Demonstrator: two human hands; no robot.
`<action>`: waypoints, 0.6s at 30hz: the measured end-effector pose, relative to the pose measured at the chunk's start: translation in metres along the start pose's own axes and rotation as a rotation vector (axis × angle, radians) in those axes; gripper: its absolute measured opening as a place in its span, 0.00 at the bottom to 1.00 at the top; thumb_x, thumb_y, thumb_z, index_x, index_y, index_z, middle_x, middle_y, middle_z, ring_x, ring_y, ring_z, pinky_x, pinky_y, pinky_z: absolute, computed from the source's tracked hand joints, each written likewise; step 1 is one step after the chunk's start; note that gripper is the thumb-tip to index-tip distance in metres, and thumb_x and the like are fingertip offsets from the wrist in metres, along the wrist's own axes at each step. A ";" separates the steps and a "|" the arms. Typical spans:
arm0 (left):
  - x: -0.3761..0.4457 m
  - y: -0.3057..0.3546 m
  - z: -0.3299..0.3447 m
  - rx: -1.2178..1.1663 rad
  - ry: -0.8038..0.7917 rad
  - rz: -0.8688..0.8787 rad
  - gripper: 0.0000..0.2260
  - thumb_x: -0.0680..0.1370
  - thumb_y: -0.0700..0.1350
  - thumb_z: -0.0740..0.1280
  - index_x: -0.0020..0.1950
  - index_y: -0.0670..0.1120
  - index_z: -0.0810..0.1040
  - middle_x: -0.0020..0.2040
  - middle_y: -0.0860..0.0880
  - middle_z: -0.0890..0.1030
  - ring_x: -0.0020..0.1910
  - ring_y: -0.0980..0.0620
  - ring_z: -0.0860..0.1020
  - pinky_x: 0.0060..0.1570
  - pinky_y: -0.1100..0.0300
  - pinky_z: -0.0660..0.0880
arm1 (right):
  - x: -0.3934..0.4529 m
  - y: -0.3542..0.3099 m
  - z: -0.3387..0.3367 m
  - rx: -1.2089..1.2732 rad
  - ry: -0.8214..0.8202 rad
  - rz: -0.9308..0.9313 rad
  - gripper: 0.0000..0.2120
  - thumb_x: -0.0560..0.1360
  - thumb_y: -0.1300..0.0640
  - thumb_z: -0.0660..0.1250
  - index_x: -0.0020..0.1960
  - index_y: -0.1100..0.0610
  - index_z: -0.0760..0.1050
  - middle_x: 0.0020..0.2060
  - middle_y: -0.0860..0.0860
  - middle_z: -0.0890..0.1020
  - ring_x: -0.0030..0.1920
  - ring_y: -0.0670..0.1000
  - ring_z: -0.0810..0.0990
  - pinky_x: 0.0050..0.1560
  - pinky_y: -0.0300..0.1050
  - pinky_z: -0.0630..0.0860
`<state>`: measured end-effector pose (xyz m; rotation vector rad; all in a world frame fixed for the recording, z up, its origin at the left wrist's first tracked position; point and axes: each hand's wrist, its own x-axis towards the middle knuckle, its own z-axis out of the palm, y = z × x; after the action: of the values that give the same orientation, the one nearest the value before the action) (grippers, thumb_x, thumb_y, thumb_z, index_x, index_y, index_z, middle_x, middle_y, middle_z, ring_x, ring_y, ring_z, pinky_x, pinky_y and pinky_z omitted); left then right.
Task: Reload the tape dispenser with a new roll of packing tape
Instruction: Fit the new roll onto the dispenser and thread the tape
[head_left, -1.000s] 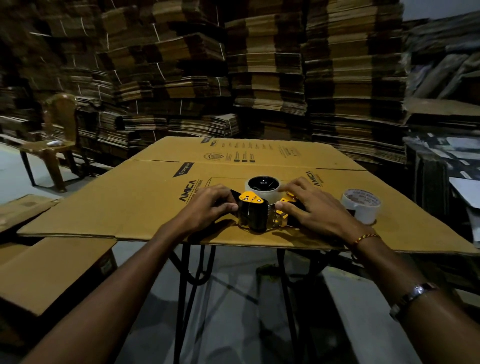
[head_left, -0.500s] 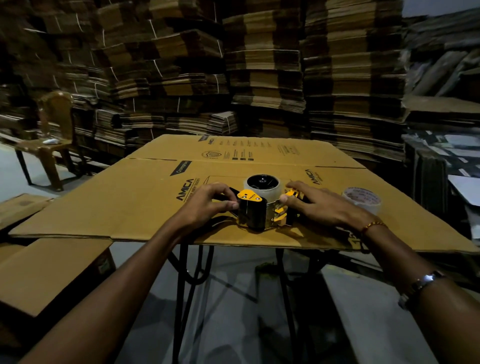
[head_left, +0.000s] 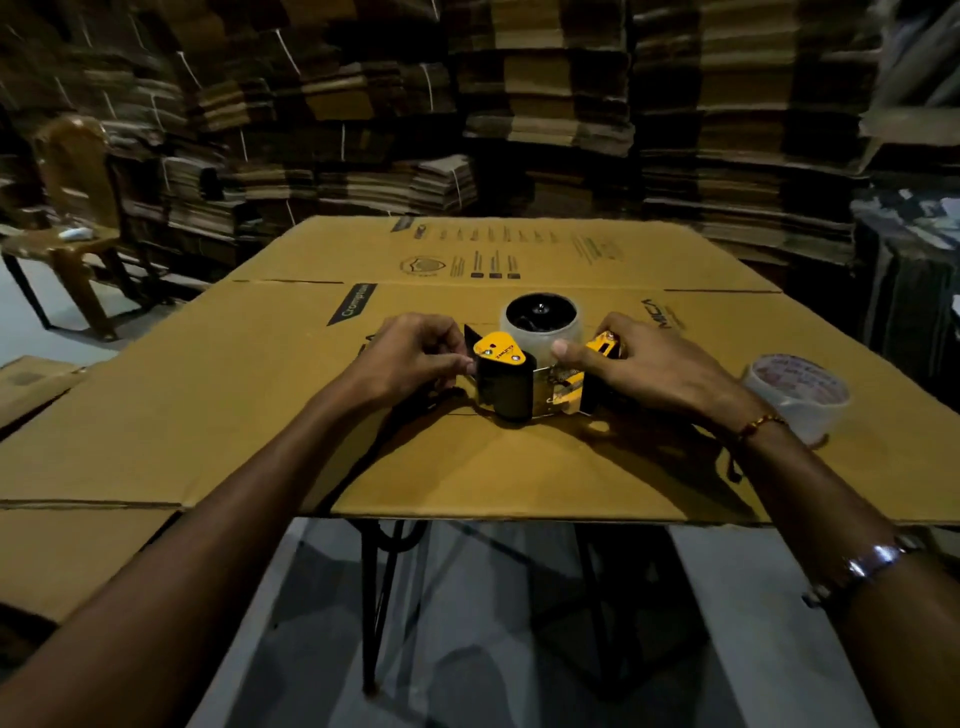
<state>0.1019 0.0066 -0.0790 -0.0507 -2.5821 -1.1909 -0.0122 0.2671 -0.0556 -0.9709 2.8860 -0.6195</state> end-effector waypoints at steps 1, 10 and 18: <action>0.003 -0.001 -0.003 -0.023 -0.036 -0.015 0.04 0.76 0.40 0.72 0.47 0.40 0.80 0.36 0.45 0.83 0.33 0.54 0.80 0.36 0.55 0.78 | 0.003 0.001 0.000 0.001 -0.010 -0.008 0.44 0.62 0.16 0.49 0.63 0.47 0.69 0.47 0.49 0.80 0.46 0.52 0.79 0.44 0.49 0.78; 0.037 0.029 -0.036 -0.213 -0.390 -0.189 0.07 0.79 0.33 0.65 0.57 0.37 0.77 0.43 0.37 0.84 0.42 0.41 0.83 0.48 0.43 0.80 | -0.003 -0.020 -0.043 -0.009 -0.062 0.059 0.31 0.65 0.18 0.51 0.54 0.41 0.62 0.39 0.44 0.75 0.41 0.50 0.77 0.37 0.43 0.68; 0.065 0.077 -0.054 -0.216 -0.633 -0.284 0.07 0.77 0.31 0.67 0.49 0.40 0.83 0.48 0.39 0.83 0.47 0.49 0.82 0.49 0.57 0.80 | -0.030 -0.034 -0.087 -0.033 -0.037 0.149 0.38 0.67 0.19 0.51 0.63 0.47 0.64 0.34 0.48 0.79 0.34 0.52 0.79 0.33 0.44 0.75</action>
<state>0.0655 0.0109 0.0288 -0.1293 -3.0498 -1.7960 0.0180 0.2917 0.0343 -0.7529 2.9100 -0.5395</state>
